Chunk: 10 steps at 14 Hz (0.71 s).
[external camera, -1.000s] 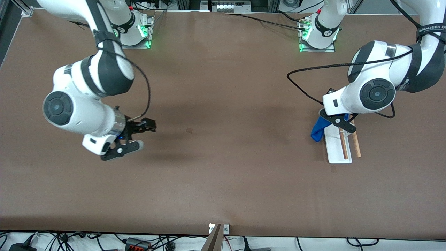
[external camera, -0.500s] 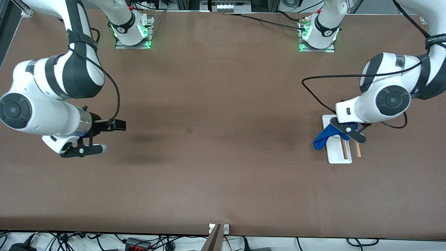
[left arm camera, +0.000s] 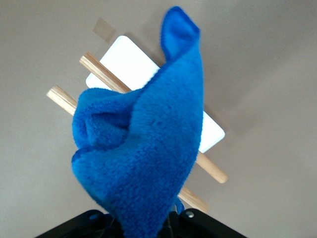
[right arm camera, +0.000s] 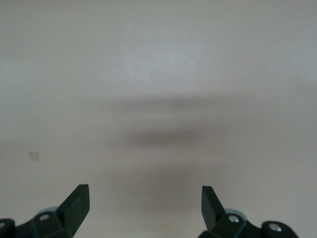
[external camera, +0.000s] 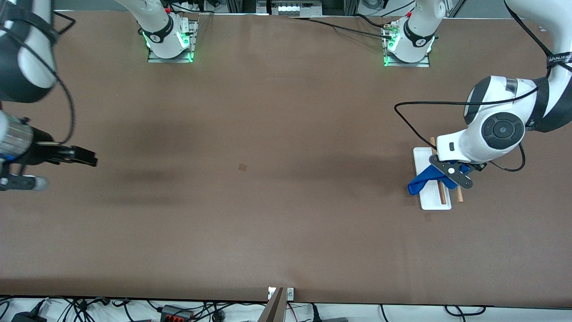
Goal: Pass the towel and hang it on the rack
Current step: 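Lower the towel over the wooden dowels with the left gripper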
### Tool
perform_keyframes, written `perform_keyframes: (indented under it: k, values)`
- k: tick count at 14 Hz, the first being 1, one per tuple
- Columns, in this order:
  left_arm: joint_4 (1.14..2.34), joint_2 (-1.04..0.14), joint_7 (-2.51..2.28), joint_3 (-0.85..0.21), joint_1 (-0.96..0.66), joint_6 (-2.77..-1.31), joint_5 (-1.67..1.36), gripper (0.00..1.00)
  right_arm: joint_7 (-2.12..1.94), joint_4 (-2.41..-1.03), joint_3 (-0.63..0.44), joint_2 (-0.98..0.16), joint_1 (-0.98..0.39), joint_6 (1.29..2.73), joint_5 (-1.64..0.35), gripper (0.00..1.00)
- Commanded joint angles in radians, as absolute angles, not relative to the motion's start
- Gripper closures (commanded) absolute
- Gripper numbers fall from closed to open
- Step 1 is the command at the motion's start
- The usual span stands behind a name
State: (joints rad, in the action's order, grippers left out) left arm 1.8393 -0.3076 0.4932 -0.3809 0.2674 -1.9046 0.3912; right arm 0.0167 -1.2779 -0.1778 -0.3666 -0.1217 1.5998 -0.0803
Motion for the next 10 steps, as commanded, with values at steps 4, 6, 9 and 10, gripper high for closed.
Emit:
perform_keyframes:
  k: [4, 6, 9, 10]
  values:
    - [1.96, -0.227, 0.557, -0.393, 0.348, -1.983, 0.411, 1.0, 0.009, -1.299, -0.017, -0.264, 0.037, 1.579, -0.014, 0.0]
    - [1.974, -0.224, 0.555, -0.393, 0.351, -1.985, 0.411, 1.0, 0.002, -1.311, -0.018, -0.247, 0.028, 1.56, 0.029, 0.0]
    - [2.067, -0.161, 0.552, -0.394, 0.368, -2.043, 0.41, 1.0, 0.002, -1.405, -0.018, -0.192, 0.034, 1.586, 0.029, 0.0]
    - [2.106, -0.14, 0.551, -0.394, 0.37, -2.074, 0.41, 1.0, 0.002, -1.483, -0.018, -0.142, 0.034, 1.632, 0.031, 0.0]
